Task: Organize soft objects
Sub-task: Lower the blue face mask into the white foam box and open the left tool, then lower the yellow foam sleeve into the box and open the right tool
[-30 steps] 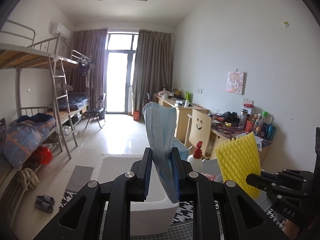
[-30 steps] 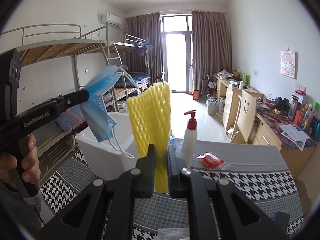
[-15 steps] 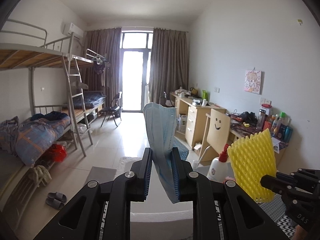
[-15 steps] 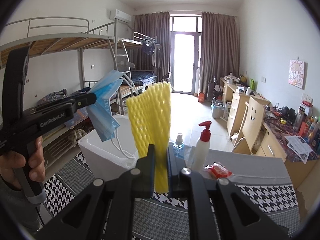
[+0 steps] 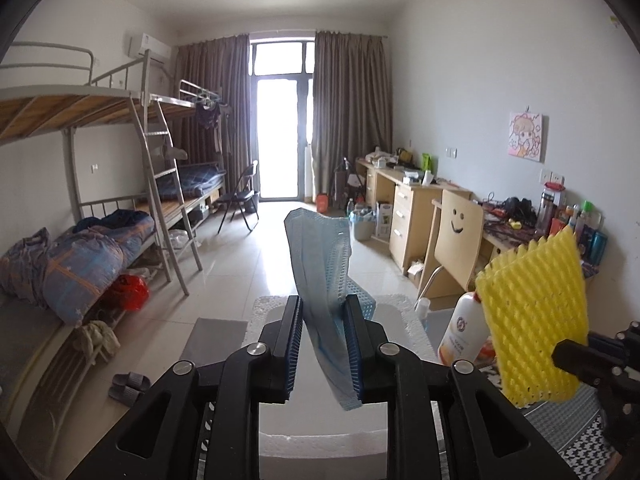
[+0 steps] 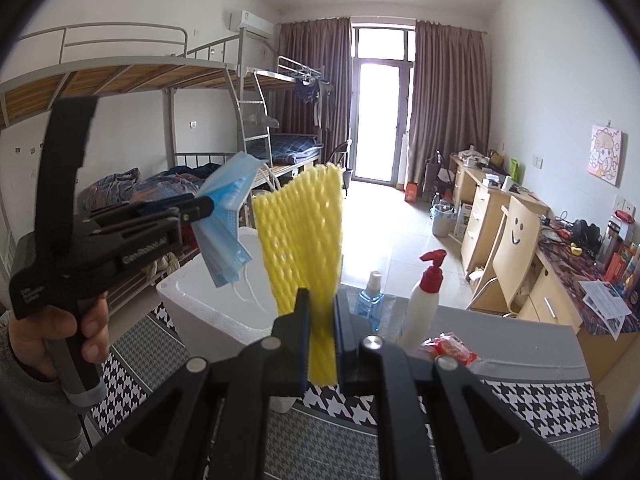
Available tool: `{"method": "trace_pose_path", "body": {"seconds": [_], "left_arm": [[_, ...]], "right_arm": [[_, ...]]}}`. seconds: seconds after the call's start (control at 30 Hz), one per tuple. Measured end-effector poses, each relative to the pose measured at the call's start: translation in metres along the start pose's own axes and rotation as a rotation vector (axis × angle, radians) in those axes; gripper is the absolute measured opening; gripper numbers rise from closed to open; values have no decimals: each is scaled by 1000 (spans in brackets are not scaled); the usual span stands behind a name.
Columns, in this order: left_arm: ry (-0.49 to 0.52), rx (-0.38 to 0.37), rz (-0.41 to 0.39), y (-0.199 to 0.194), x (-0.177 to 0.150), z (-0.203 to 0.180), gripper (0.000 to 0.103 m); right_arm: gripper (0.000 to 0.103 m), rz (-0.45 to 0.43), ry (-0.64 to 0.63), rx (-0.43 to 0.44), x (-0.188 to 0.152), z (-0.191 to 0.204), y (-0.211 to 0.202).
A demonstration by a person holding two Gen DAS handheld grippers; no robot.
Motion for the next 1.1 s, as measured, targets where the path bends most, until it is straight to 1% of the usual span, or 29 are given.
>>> {"method": "trace_pose_path", "body": {"seconds": [0.03, 0.07, 0.1, 0.13, 0.17, 0.2, 0.23, 0.27, 0.33, 0.43, 0.73, 0.93, 1.1], "left_arm": [[-5, -4, 12, 3, -2, 1, 33], [-11, -7, 23, 6, -4, 2, 44], [-16, -5, 31, 8, -6, 4, 50], [-19, 0, 31, 8, -8, 5, 60], [-22, 8, 29, 7, -10, 7, 64], [-22, 11, 27, 5, -10, 9, 64], [-23, 10, 23, 3, -10, 10, 69], [-25, 10, 19, 1, -10, 11, 82], [-29, 12, -3, -6, -8, 13, 97], [-43, 28, -43, -19, -5, 19, 102], [-50, 59, -66, -38, -11, 34, 102], [-62, 95, -74, -45, -15, 50, 102], [-69, 106, -78, -50, -20, 59, 102]], "right_arm": [[13, 1, -3, 0, 0, 1, 1], [13, 1, -4, -1, 0, 0, 1], [13, 3, -5, -1, 0, 1, 2], [13, 4, -4, -2, 0, 1, 4], [13, 5, -4, -2, 0, 0, 5], [13, 9, -4, -3, 0, 1, 7], [13, 13, -3, -3, 0, 1, 8], [13, 15, -3, -3, 0, 0, 9], [13, 21, -6, -3, -1, 2, 12], [13, 29, -11, -2, 0, 4, 17], [13, 44, -8, 29, 4, 13, 28], [13, 51, -12, 47, 6, 21, 34], [13, 61, -22, 58, 7, 27, 40]]}}
Point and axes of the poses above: each gripper's, at about its wrist camera, not at the fingertips, and y roughly the way its jaws point, z to its left, x to its top, the point moved 8 cm from there along y, roughly the way its jaws point, and after that the axes turned 6 degrees about -x, right-handed, at the moved point
